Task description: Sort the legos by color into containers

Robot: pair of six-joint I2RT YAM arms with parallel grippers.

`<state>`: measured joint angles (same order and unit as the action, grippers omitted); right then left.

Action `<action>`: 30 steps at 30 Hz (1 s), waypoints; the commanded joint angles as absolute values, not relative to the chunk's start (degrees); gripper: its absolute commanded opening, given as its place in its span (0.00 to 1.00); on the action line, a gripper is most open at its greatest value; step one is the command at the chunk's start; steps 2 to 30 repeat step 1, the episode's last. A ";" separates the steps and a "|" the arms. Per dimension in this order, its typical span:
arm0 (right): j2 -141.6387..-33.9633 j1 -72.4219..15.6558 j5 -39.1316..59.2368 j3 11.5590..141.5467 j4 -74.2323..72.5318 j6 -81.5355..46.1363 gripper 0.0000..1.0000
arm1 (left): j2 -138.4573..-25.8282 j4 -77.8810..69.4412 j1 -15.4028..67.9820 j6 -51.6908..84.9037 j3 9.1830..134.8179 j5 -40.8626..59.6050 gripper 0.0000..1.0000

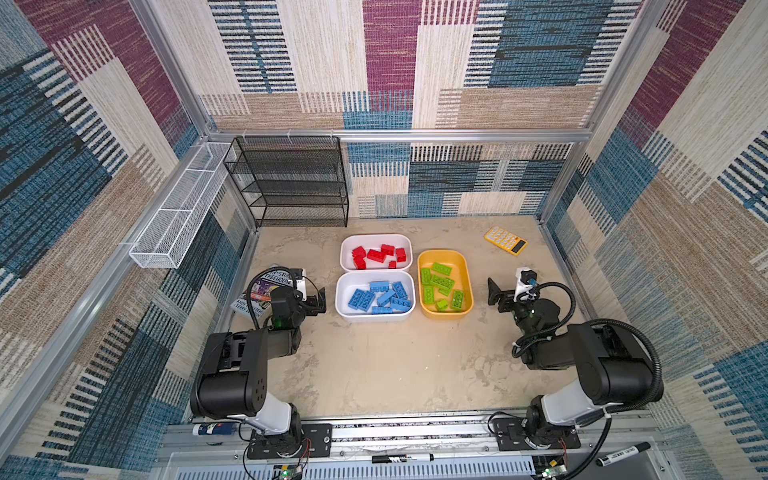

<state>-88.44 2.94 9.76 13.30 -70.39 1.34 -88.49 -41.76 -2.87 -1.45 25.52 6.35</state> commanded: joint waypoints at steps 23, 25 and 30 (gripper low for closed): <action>-87.81 2.81 8.78 12.57 -72.41 1.49 0.99 | -88.49 -45.18 -2.91 -1.13 25.41 6.42 0.99; -87.81 2.81 8.78 12.57 -72.41 1.49 0.99 | -88.49 -45.18 -2.91 -1.13 25.41 6.42 0.99; -87.81 2.81 8.78 12.57 -72.41 1.49 0.99 | -88.49 -45.18 -2.91 -1.13 25.41 6.42 0.99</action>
